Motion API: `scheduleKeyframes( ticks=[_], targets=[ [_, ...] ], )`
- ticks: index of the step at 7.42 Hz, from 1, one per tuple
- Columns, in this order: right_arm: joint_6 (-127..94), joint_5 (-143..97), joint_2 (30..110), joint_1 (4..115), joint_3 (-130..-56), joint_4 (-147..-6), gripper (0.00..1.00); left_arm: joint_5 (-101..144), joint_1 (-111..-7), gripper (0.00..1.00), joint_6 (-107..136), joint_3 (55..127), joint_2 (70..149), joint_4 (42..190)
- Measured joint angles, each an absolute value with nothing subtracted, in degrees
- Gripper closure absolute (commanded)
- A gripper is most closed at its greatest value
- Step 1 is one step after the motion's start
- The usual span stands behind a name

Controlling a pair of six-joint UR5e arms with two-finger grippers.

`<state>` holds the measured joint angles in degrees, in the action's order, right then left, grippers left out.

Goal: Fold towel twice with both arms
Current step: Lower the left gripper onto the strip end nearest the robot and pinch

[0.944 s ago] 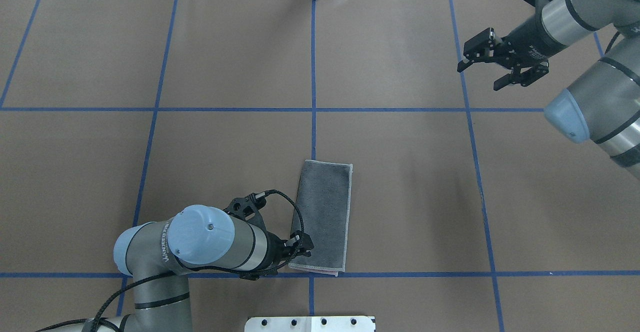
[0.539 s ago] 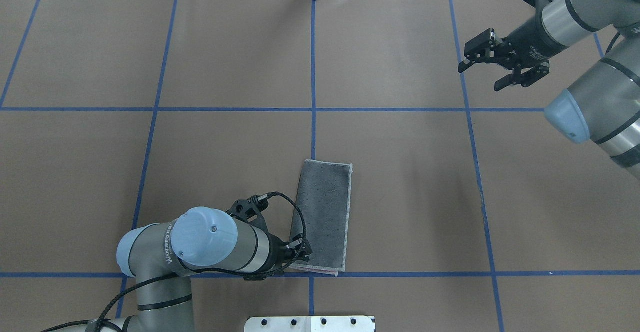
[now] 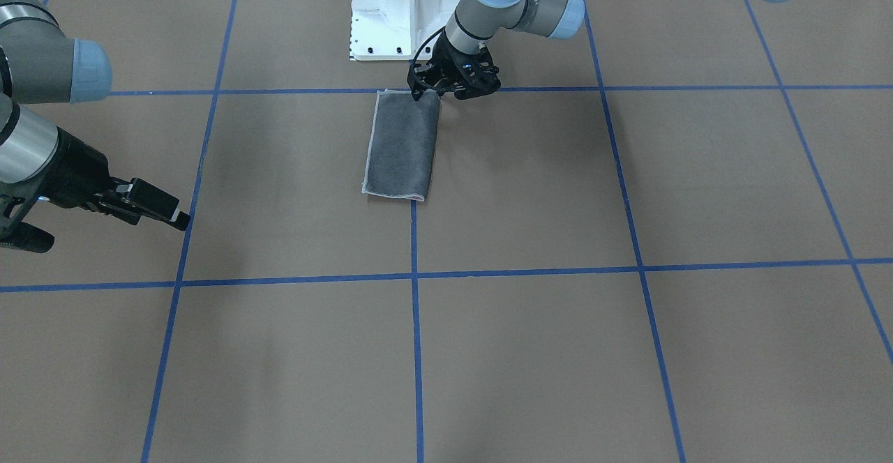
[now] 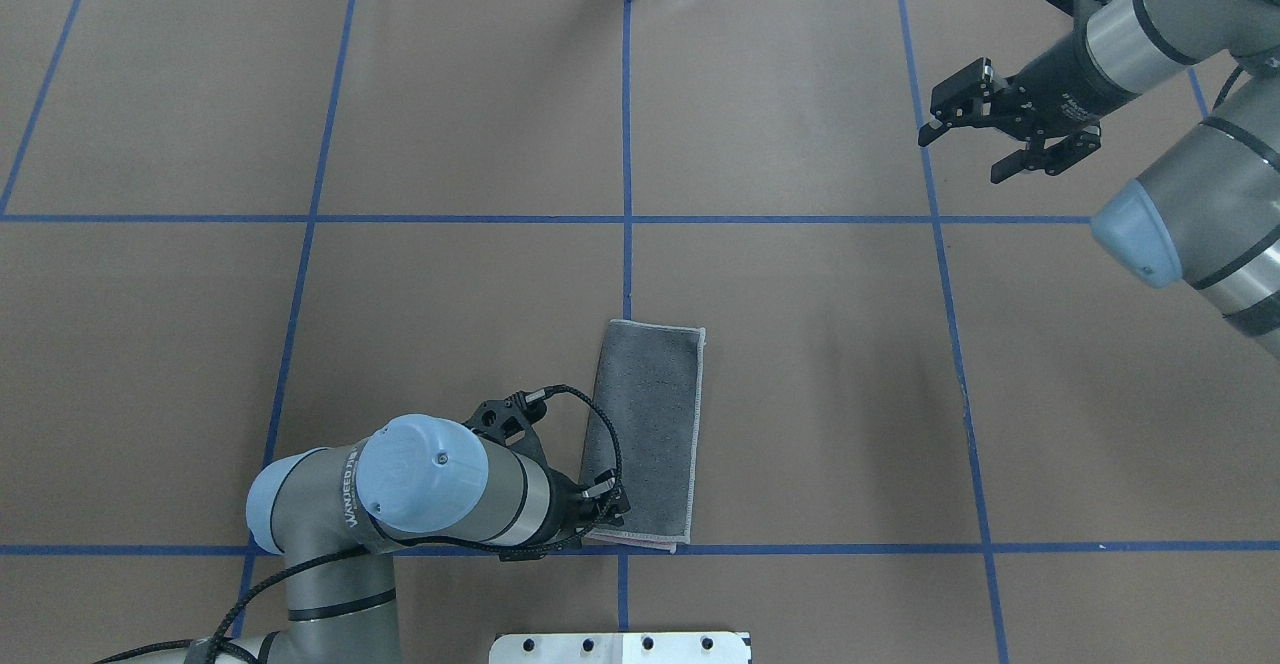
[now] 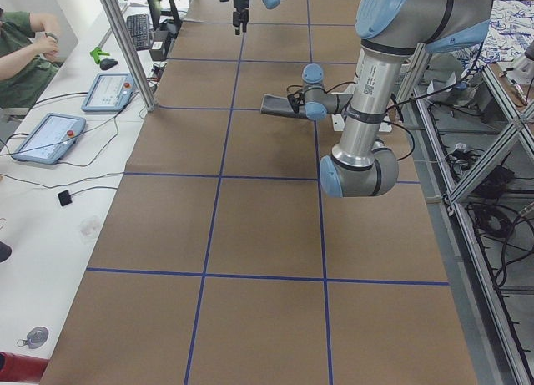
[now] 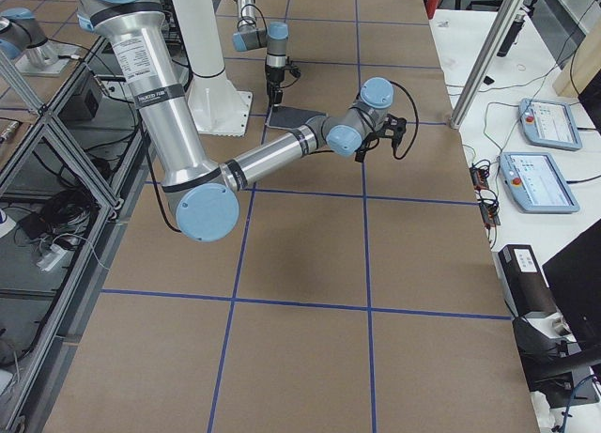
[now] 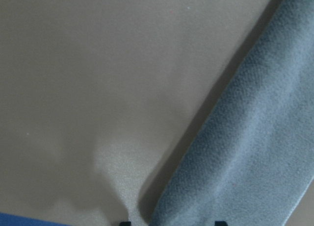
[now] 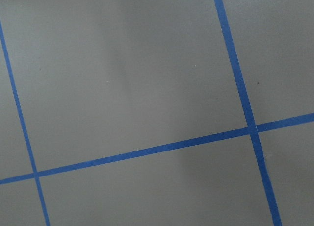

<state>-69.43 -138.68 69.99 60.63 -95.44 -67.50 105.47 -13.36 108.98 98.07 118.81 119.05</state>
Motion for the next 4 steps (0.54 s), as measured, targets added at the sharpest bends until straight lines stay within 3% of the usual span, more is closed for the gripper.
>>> scheduleKeyframes(
  ticks=[1,4],
  targets=[
    [-69.43,-138.67,70.05,60.64,-95.44,-67.50,0.00,105.47,-13.39,1.00,108.97,98.09,118.87,119.07],
    [-69.43,-138.53,70.41,60.64,-95.37,-67.38,0.00,105.54,-13.77,1.00,108.90,98.69,119.54,119.07]
  ],
)
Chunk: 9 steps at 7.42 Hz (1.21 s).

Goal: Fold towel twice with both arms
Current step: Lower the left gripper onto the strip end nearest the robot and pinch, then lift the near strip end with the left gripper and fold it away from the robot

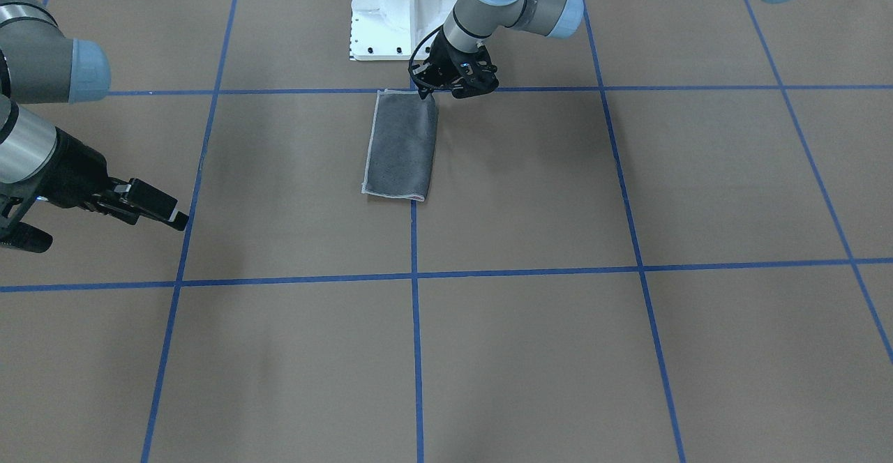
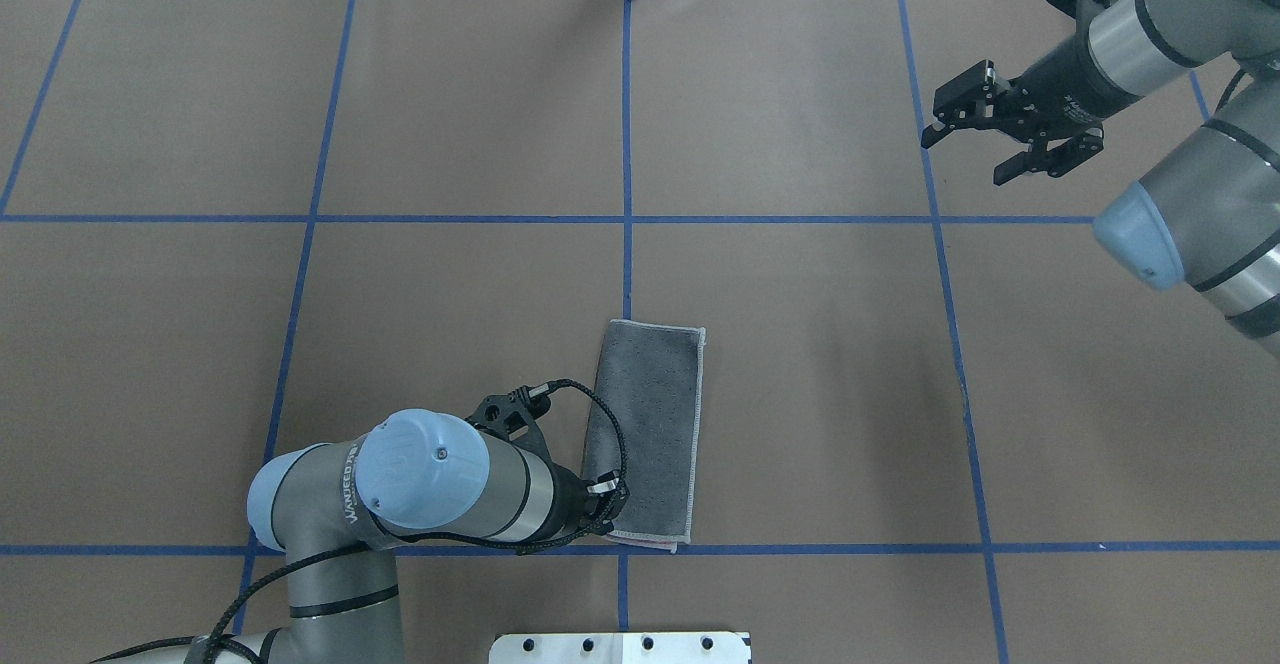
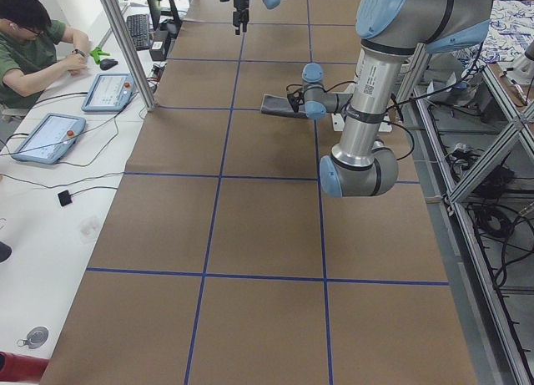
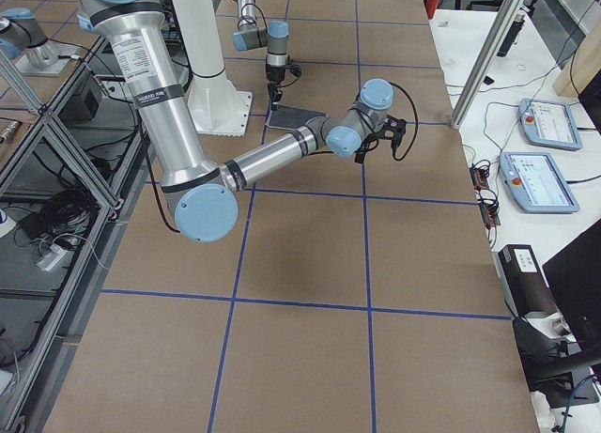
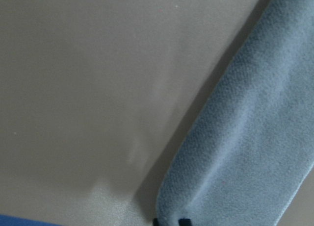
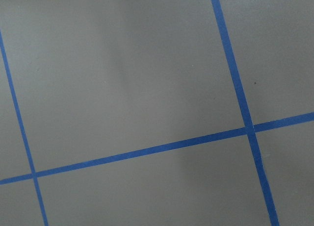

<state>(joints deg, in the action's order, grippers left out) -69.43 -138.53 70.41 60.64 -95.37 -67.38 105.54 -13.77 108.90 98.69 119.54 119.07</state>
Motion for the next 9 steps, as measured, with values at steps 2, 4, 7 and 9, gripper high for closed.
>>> scheduleKeyframes(
  ticks=[2,4,7,9],
  targets=[
    [-69.43,-138.42,70.83,60.64,-95.37,-67.27,0.00,105.63,-14.09,1.00,108.90,99.31,121.00,119.02],
    [-69.45,-138.37,71.21,60.60,-95.40,-67.12,0.00,105.70,-15.01,1.00,108.90,100.09,122.79,118.48],
    [-69.65,-138.42,71.36,60.56,-95.50,-67.01,0.00,105.83,-19.52,1.00,108.91,97.50,126.27,118.18],
    [-69.58,-138.37,71.37,60.50,-95.41,-67.03,0.00,105.89,-22.59,1.00,109.03,93.29,128.76,118.55]
  ],
)
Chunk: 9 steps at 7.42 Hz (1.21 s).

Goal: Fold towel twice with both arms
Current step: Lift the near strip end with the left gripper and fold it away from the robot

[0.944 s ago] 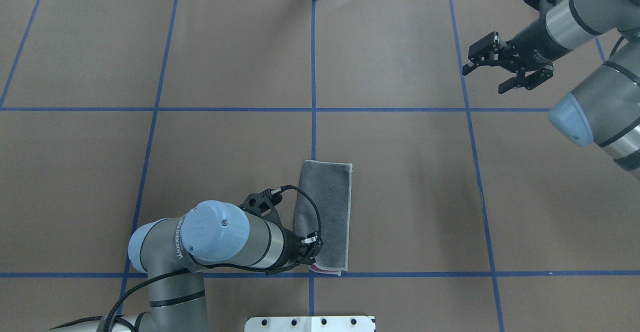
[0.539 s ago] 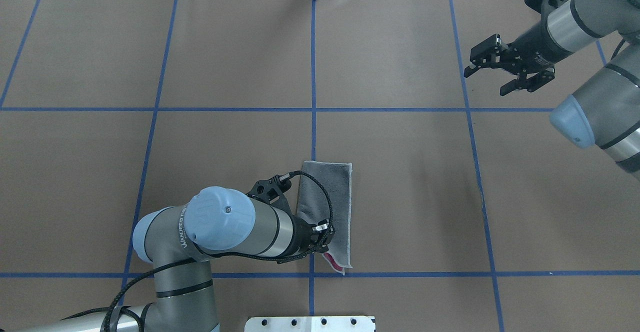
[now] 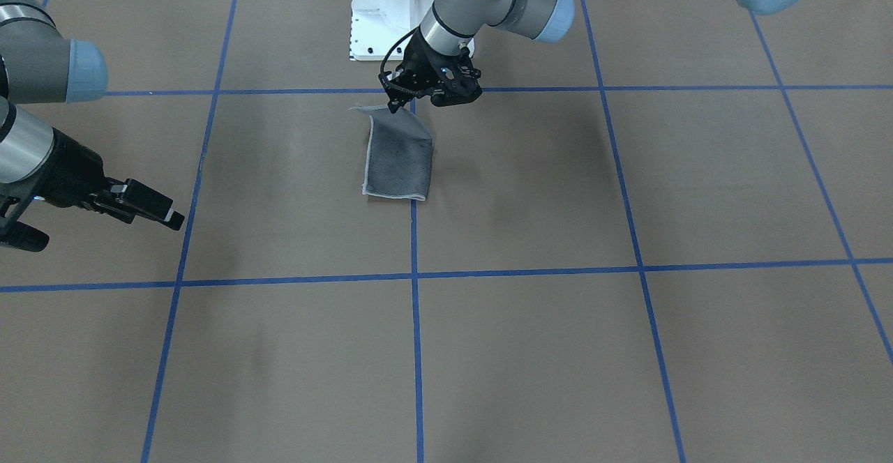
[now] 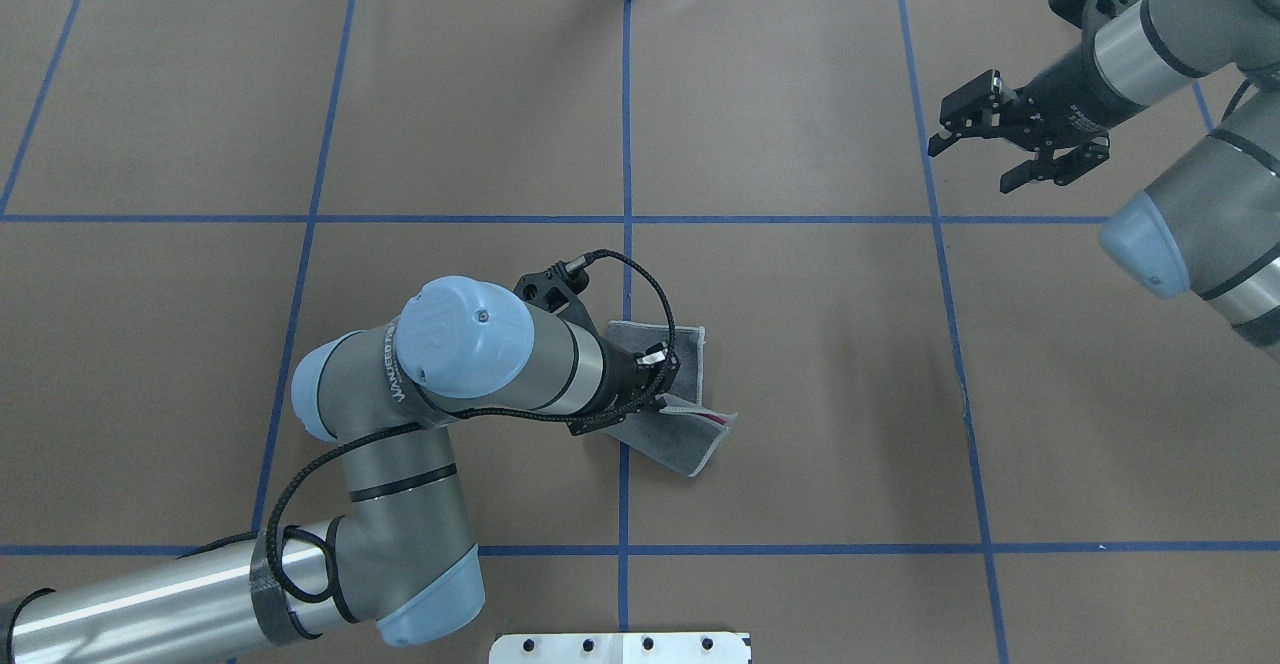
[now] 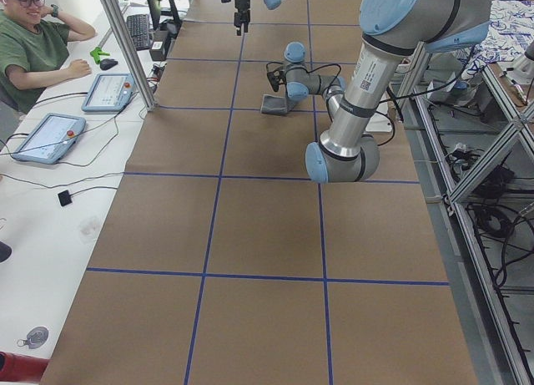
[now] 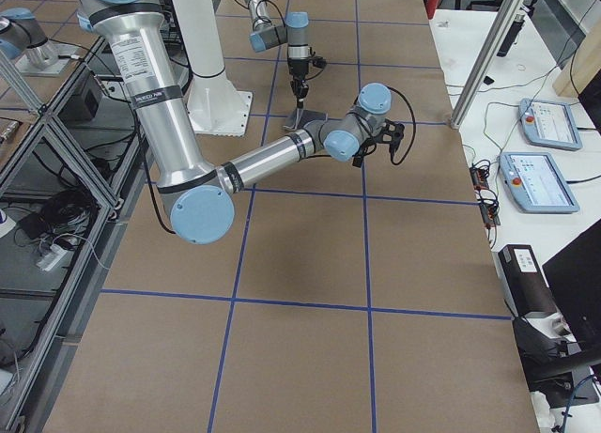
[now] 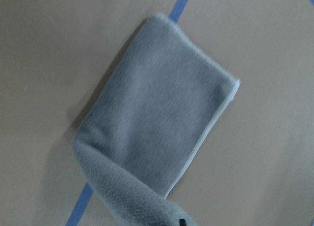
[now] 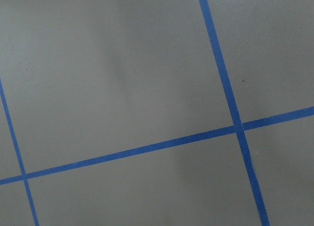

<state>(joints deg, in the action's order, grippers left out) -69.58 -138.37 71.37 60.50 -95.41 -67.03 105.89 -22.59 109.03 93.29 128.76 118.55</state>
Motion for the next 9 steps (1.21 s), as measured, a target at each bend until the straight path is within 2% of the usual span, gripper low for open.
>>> scheduleKeyframes(
  ticks=[5,9],
  targets=[
    [-69.52,-138.26,70.73,60.39,-94.40,-66.98,0.00,105.89,-25.97,1.00,111.39,86.65,129.81,122.60],
    [-69.52,-138.25,70.77,60.38,-94.23,-66.97,0.00,105.90,-27.06,1.00,112.27,85.28,130.03,123.90]
  ],
)
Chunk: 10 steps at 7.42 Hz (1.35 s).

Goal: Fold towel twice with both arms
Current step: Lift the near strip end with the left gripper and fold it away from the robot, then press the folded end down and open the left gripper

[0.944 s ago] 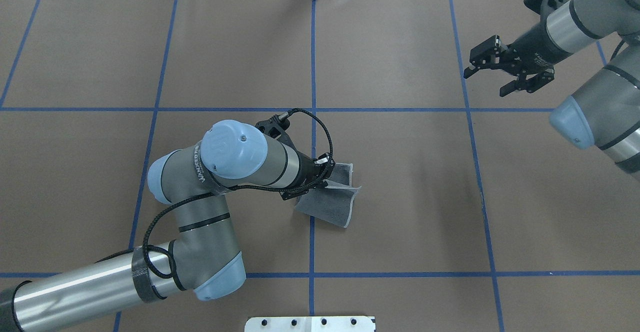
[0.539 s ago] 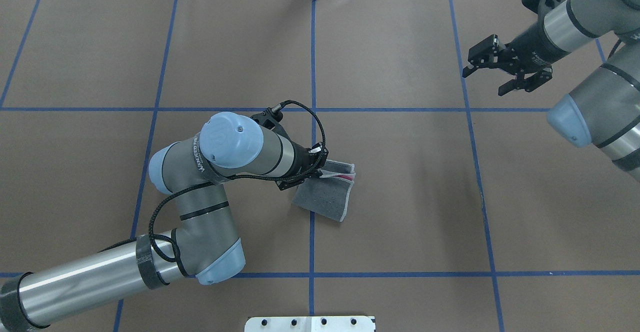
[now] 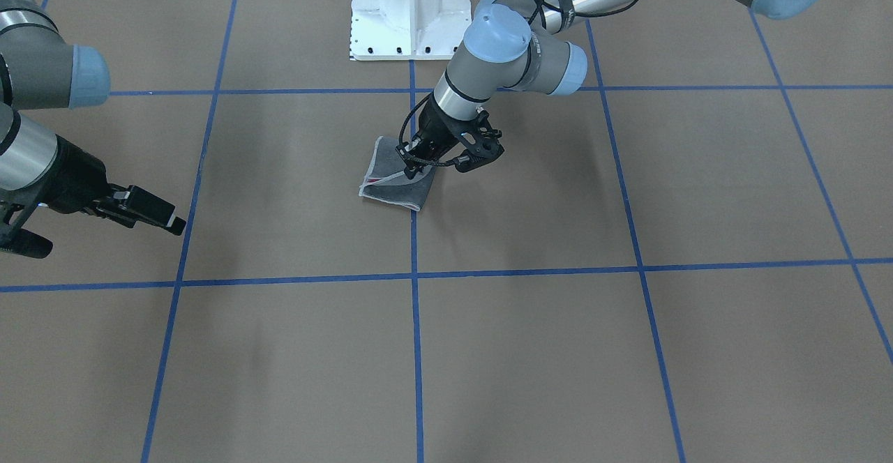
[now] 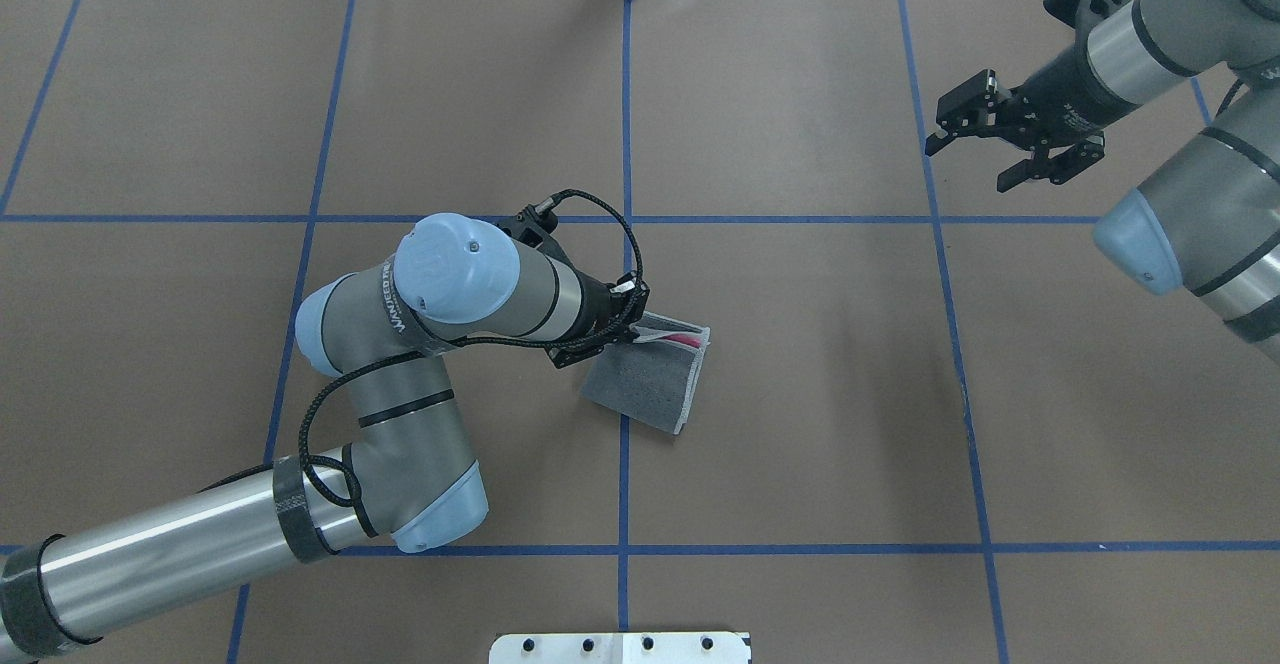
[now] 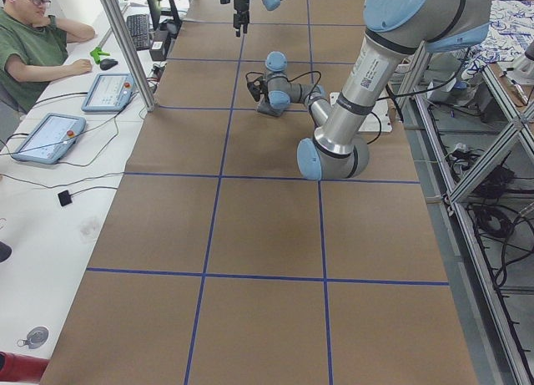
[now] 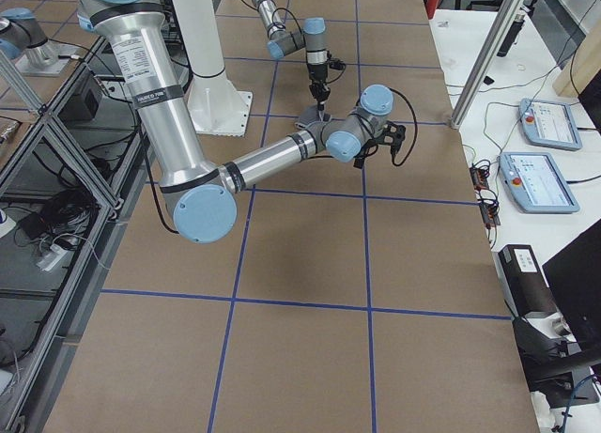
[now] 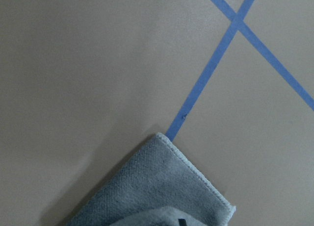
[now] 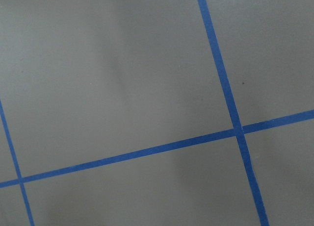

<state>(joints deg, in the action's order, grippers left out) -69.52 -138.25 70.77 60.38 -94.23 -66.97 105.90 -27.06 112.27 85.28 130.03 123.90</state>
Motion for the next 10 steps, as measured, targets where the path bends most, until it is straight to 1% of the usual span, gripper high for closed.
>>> scheduleKeyframes(
  ticks=[2,4,5,6,7,10],
  targets=[
    [-69.50,-138.25,70.85,60.38,-94.14,-66.97,0.00,105.85,-27.32,1.00,113.27,83.62,131.61,123.94],
    [-69.45,-138.25,70.94,60.38,-94.00,-66.97,0.00,105.80,-27.39,1.00,113.58,80.09,134.10,124.49],
    [-69.46,-138.25,70.96,60.38,-93.99,-66.97,0.00,105.77,-27.45,0.74,113.62,79.24,134.57,124.98],
    [-69.51,-138.21,70.95,60.38,-94.00,-66.97,0.00,105.75,-27.71,0.13,113.64,78.87,134.72,125.26],
    [-69.57,-138.14,70.91,60.38,-94.03,-66.97,0.00,105.74,-28.18,0.01,113.64,78.57,134.73,125.36],
    [-69.85,-138.08,70.64,60.38,-94.06,-66.92,0.00,105.73,-29.83,0.01,114.15,78.01,134.74,125.95]
  ],
)
